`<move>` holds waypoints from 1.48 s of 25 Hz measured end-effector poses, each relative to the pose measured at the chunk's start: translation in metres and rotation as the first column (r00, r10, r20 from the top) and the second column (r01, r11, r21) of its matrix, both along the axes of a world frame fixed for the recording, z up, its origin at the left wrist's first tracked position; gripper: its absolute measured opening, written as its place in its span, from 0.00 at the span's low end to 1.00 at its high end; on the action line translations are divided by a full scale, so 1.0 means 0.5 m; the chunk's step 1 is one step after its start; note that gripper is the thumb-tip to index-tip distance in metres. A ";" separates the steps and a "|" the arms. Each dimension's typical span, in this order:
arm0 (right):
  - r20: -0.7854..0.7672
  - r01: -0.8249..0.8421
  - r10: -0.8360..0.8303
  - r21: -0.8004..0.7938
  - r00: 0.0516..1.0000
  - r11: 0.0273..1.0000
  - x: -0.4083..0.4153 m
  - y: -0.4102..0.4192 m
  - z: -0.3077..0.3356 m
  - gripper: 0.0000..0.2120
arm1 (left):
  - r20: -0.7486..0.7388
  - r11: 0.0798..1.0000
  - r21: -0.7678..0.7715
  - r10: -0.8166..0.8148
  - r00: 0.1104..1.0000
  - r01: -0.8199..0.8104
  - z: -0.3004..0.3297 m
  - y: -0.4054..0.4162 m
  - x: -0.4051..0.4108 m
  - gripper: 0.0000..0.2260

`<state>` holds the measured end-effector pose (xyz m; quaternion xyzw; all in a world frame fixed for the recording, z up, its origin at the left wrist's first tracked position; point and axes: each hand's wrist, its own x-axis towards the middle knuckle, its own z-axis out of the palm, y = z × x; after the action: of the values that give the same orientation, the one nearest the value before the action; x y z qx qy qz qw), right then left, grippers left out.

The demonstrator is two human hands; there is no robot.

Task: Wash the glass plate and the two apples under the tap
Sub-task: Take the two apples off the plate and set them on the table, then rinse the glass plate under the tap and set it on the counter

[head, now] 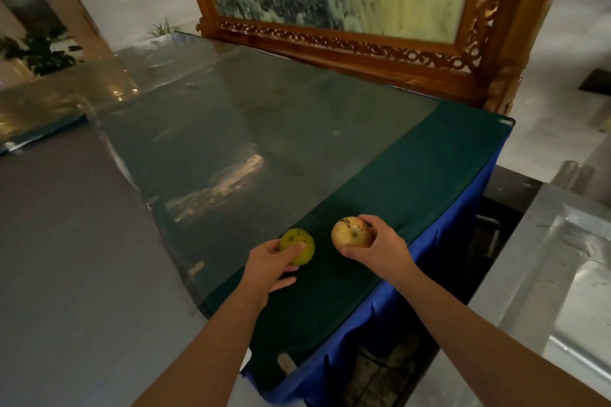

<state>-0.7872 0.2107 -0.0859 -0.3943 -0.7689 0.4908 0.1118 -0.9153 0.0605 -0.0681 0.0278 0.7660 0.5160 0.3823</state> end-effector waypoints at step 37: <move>0.375 0.859 -0.808 -0.424 0.454 0.287 1.111 -0.123 -0.612 0.27 | 0.244 0.609 -0.429 -0.634 0.734 0.668 -0.572 0.201 0.814 0.15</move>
<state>-0.2317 0.1494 -0.3918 -0.7701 -0.2717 0.5429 0.1959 -0.5085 0.1612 -0.3542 0.1891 0.7940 0.1309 0.5628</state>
